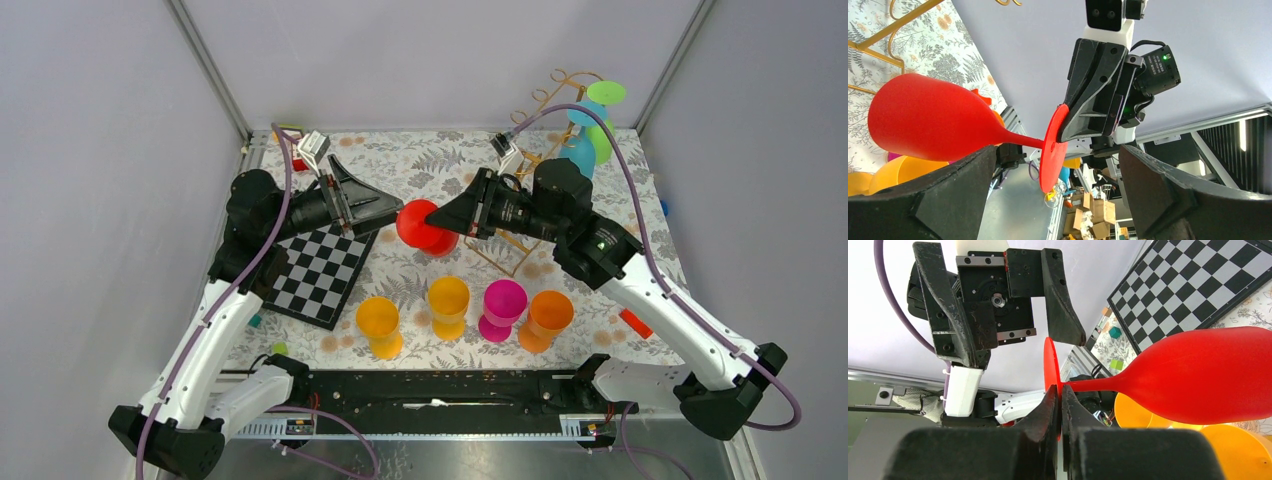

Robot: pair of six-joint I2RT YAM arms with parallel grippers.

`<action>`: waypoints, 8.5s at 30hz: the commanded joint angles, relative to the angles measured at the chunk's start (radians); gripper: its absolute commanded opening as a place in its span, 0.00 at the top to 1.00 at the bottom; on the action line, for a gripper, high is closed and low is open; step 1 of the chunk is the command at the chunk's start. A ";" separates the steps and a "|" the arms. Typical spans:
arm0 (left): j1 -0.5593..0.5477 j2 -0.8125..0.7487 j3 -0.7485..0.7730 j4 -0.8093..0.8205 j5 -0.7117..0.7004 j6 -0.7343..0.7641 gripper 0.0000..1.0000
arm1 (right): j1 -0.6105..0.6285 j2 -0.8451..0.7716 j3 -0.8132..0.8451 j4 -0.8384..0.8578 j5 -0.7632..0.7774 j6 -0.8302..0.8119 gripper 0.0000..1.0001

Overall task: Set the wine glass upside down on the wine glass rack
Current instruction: Turn the wine glass upside down at the wine rack.

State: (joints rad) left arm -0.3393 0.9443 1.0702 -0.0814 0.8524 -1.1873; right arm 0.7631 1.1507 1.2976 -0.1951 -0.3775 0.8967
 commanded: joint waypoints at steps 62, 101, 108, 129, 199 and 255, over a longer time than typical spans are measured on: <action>0.003 0.053 0.053 -0.272 -0.125 0.255 0.01 | -0.275 -0.212 0.224 -0.653 0.325 -0.094 1.00; 0.006 0.125 0.333 -0.698 -0.452 0.773 0.01 | -0.806 -0.179 0.205 -0.451 0.179 0.084 1.00; 0.006 0.141 0.343 -0.696 -0.427 0.757 0.01 | -0.815 -0.203 0.134 -0.368 0.234 0.127 1.00; 0.006 0.167 0.339 -0.666 -0.370 0.695 0.01 | -0.815 -0.259 0.032 -0.365 0.332 0.261 1.00; 0.006 0.169 0.341 -0.623 -0.323 0.605 0.01 | -0.815 -0.009 0.179 -0.249 0.296 0.376 1.00; 0.005 0.140 0.290 -0.623 -0.321 0.572 0.01 | -0.815 0.010 0.023 -0.136 0.235 0.396 1.00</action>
State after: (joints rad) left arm -0.3386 1.1007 1.3640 -0.7528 0.5198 -0.6067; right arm -0.0479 1.1645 1.3205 -0.3828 -0.1043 1.2888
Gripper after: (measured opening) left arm 0.989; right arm 0.023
